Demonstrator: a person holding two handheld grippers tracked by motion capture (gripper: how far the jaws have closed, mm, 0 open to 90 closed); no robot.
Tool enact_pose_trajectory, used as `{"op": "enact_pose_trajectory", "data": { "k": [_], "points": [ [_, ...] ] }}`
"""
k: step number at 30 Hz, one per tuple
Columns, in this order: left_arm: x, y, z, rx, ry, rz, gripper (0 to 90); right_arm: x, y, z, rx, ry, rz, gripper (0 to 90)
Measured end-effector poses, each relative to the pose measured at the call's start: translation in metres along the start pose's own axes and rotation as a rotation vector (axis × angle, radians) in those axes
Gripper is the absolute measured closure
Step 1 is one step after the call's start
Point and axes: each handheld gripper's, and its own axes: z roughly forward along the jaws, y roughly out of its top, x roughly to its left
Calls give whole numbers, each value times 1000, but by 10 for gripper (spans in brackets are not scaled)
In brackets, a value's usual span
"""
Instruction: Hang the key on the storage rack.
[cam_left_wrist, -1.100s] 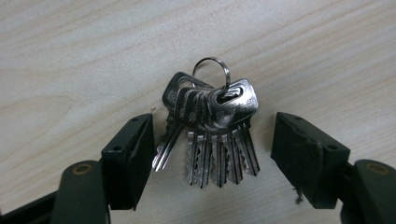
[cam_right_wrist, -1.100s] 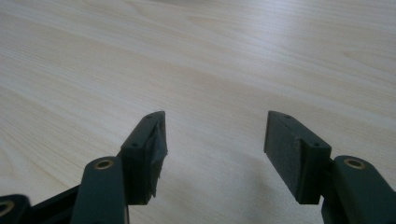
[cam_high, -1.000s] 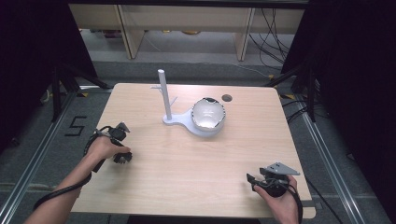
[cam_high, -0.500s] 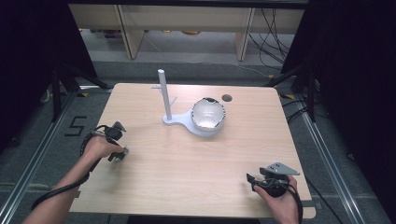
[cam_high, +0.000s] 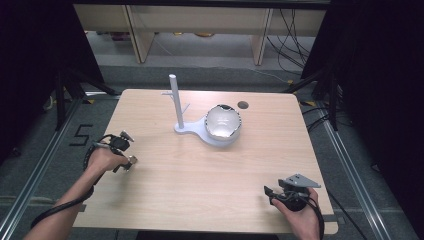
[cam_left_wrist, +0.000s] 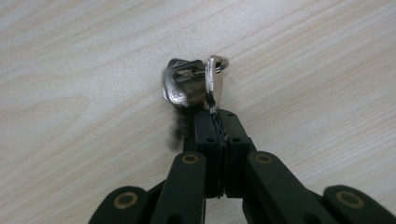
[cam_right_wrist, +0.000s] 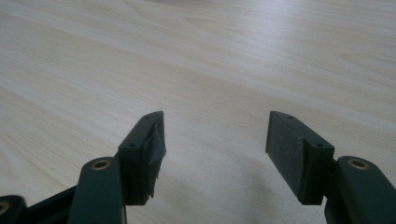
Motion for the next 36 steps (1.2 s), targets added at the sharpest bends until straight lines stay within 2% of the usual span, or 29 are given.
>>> {"op": "enact_pose_trajectory", "data": {
  "k": [2, 3, 5, 7, 8, 9, 10, 13, 14, 18, 19, 21, 22, 23, 24, 25, 28, 29, 32, 36],
  "points": [
    [0, 0, -1, -1, 7, 18, 878, 0, 0, 0, 0, -1, 3, 384],
    [3, -1, -1, -15, 22, 59, 878, 1, 0, 0, 7, 7, 13, 384],
    [2, -1, -1, -17, 21, 64, 879, 1, 0, 1, 9, 7, 15, 382],
    [2, -2, -2, -27, 16, 61, 879, 2, 0, 1, 8, 10, 18, 381],
    [-2, -3, -4, -30, 7, 11, 879, 2, 0, 1, 9, 9, 19, 380],
    [0, -2, -5, -28, 15, 38, 880, 2, 0, 1, 9, 9, 21, 380],
    [-2, -3, -8, -30, 13, 15, 879, 2, 0, 2, -1, 11, 25, 380],
    [-1, -1, -16, -49, 27, 41, 879, 2, -1, 2, -4, 9, 17, 379],
    [-2, -1, -17, -67, 28, 26, 880, 2, -1, 2, -2, 11, 21, 378],
    [1, 1, -27, -89, 38, 39, 880, 2, 0, 1, 8, 8, 20, 378],
    [2, 4, -35, -100, 49, 57, 880, -1, 0, 3, -10, 13, -9, 377],
    [2, 6, -41, -113, 53, 62, 880, -1, 0, 3, -12, 13, -10, 377],
    [2, 6, -41, -113, 53, 62, 880, -1, 0, 3, -13, 11, -11, 377],
    [0, 7, -43, -120, 48, 30, 880, -1, 0, 3, -13, 11, -11, 377],
    [0, 10, -47, -136, 55, 41, 880, -2, -1, 4, -19, 5, -30, 376],
    [0, 13, -51, -146, 61, 46, 880, 0, 0, 3, -14, 7, -16, 376],
    [1, 17, -57, -148, 64, 58, 880, -2, -1, 3, -19, 5, -30, 376],
    [-1, 20, -60, -170, 59, 52, 880, -1, 0, 2, -2, 8, -9, 376],
    [-2, 24, -66, -173, 64, 68, 880, -1, 0, 2, -3, 8, -9, 375],
    [-8, 32, -74, -207, 69, 74, 880, -1, 0, 2, -4, 6, -10, 376]
  ]
}}
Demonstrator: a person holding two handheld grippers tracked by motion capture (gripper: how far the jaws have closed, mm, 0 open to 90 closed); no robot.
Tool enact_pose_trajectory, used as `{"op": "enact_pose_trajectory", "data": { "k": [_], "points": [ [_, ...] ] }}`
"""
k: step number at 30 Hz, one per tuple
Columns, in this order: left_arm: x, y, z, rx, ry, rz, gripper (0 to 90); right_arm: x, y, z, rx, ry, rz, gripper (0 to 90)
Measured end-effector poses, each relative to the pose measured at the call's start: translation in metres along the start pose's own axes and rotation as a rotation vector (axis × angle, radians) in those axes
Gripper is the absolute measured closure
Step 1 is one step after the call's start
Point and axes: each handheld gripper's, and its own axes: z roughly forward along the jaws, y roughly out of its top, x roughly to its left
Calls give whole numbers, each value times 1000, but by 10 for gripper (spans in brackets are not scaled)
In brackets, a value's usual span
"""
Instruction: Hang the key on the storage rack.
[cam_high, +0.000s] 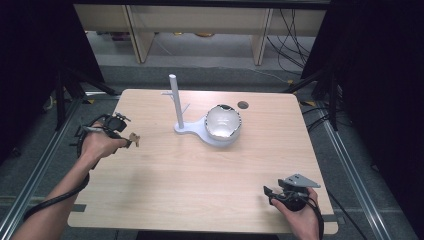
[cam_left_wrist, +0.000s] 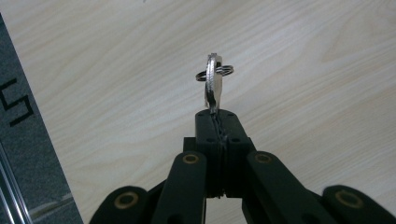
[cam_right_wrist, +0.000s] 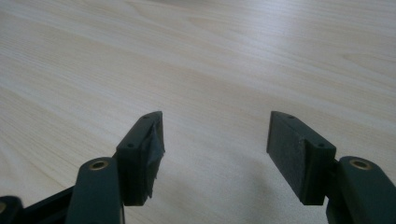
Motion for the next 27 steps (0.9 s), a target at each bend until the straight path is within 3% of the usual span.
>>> {"op": "enact_pose_trajectory", "data": {
  "k": [13, 15, 17, 27],
  "points": [
    [-5, 22, -16, -58, 26, 39, 880, 0, 0, 0, -4, 0, -1, 375],
    [-6, 23, -17, -67, 24, 37, 880, 2, 0, -1, 6, 2, 32, 375],
    [-6, 25, -17, -77, 22, 33, 880, 0, 0, 0, -2, 2, 3, 375],
    [-8, 39, -21, -112, 32, 29, 879, 0, 0, 0, -7, -1, -3, 375]
  ]
}}
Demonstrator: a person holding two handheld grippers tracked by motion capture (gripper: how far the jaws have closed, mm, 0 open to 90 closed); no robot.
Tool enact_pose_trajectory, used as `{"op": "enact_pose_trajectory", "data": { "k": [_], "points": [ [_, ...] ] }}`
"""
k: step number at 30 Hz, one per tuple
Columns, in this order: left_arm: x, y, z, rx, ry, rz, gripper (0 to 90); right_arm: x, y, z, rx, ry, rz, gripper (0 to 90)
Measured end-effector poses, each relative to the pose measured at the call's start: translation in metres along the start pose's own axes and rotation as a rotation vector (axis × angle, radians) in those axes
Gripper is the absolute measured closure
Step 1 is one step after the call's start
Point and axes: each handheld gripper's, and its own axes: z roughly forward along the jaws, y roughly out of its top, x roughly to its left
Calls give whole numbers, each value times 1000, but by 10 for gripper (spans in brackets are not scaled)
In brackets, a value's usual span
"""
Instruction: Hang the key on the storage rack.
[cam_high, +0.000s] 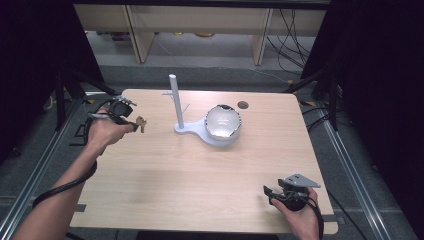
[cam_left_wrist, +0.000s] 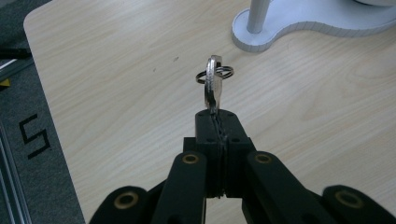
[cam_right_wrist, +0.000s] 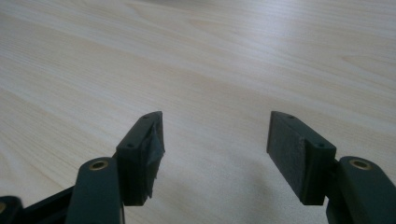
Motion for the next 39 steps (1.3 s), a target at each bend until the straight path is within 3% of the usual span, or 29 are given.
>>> {"op": "enact_pose_trajectory", "data": {
  "k": [4, 5, 6, 22, 26, 29, 30, 33, 37, 39],
  "points": [
    [-1, 4, 0, -20, 5, -2, 880, 0, 0, 0, -6, 7, 10, 375],
    [-2, 5, 0, -20, 7, 3, 879, 3, -1, -2, 14, -1, 43, 375],
    [-3, 7, 0, -25, 8, 5, 880, 1, 0, -2, 0, -7, 17, 375],
    [-6, 25, -1, -72, 25, 3, 880, 1, -1, -1, 9, -8, 31, 375],
    [-9, 34, -5, -84, 22, 13, 879, -2, -1, -1, -14, -4, -8, 375],
    [-11, 37, -6, -102, 26, 19, 879, -2, -1, -1, -15, -5, -6, 375],
    [-12, 41, -6, -112, 15, 16, 879, 1, -1, -1, -3, 5, 42, 375],
    [-14, 46, -8, -109, 26, 23, 879, 0, -1, -1, -8, 0, 25, 375],
    [-15, 50, -9, -113, 29, 29, 879, 1, -1, -1, -3, 4, 41, 375],
    [-15, 53, -8, -125, 30, 30, 879, 0, -1, -1, -10, 3, 22, 375]
  ]
}}
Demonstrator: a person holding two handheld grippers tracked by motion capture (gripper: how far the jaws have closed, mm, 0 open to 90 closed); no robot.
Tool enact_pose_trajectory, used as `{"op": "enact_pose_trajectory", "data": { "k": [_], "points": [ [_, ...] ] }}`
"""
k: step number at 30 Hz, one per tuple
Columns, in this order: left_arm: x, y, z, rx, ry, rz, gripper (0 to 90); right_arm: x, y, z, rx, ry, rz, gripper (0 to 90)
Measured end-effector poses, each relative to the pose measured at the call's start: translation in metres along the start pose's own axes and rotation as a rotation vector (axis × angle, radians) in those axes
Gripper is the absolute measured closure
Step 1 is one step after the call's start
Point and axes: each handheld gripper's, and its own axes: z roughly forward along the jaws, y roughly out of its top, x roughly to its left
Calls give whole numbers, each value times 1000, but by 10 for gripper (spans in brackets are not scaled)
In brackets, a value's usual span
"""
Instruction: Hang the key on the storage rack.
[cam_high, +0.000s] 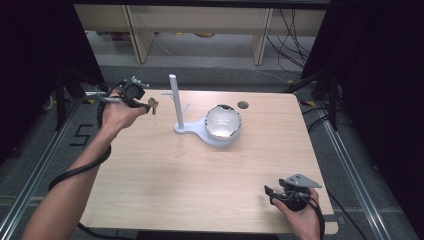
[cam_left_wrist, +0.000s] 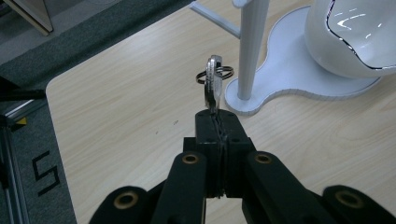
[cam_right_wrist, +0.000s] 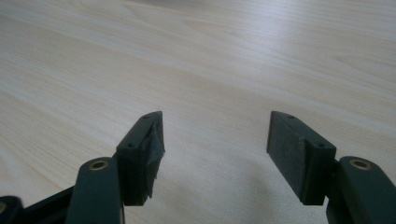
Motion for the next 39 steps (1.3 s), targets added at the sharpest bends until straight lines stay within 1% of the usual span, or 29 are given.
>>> {"op": "enact_pose_trajectory", "data": {
  "k": [1, 2, 3, 4, 5, 6, 7, 8, 9, 10, 14, 15, 16, 17, 18, 20, 21, 22, 23, 31, 32, 34, 38, 39],
  "points": [
    [0, 3, 1, 6, 0, -1, 879, -2, 0, 0, -3, -5, -23, 375],
    [1, 5, 2, 2, -10, 3, 879, -2, 0, 0, -4, -5, -25, 375],
    [0, 6, 2, 6, 0, -4, 879, -2, 0, 0, -3, -5, -23, 376],
    [0, 6, 2, 6, 0, -4, 879, -2, 0, 0, -3, -5, -23, 376],
    [0, 9, 3, 2, 1, -5, 879, 1, 0, 0, 19, -11, 15, 375],
    [1, 10, 3, 2, -1, -4, 879, 0, 0, 0, 15, -14, -2, 375],
    [0, 11, 4, -2, 1, -8, 879, -2, 0, 0, 5, -9, -32, 375],
    [0, 12, 4, -3, 2, -6, 879, 1, 0, -1, 18, -2, 10, 375],
    [-1, 13, 4, -3, 2, -3, 879, 1, 0, -1, 20, 0, 14, 375],
    [-1, 14, 5, -11, 3, 1, 879, 1, 0, -1, 21, 0, 16, 375],
    [-3, 17, 2, -8, 5, 8, 879, 1, 0, -1, 20, 4, 20, 376],
    [-4, 19, 2, -30, 7, 10, 879, 1, 0, -1, 20, 3, 20, 375],
    [-4, 19, 2, -30, 7, 10, 879, 1, 0, 0, 20, 4, 21, 375],
    [-5, 21, 0, -13, 4, 17, 879, 1, 0, 0, 20, 4, 21, 375],
    [-5, 21, 0, -13, 4, 17, 879, 1, 0, 0, 20, 4, 21, 375],
    [-5, 23, 2, -31, 8, 20, 878, 2, 0, 0, 20, 4, 20, 375],
    [-5, 24, 1, -13, 6, 25, 878, 1, 0, -1, 20, 4, 21, 375],
    [-5, 24, 1, -13, 6, 25, 878, 1, 0, -1, 20, 4, 21, 375],
    [-5, 25, 1, -11, 9, 24, 878, -2, 0, 0, 11, 3, -18, 375],
    [-4, 29, 2, 3, 13, 42, 877, -2, 0, 0, 12, 3, -15, 375],
    [-4, 31, 1, 7, 14, 44, 877, -3, 0, 1, 7, -2, -23, 375],
    [-4, 31, 1, 8, 15, 45, 877, -3, 0, 1, 8, -2, -23, 374],
    [-4, 35, 1, 11, 20, 51, 876, -2, 0, 1, 14, 2, -13, 373],
    [-4, 37, 0, 18, 21, 58, 876, -3, 0, 1, 15, 3, -13, 373]
  ]
}}
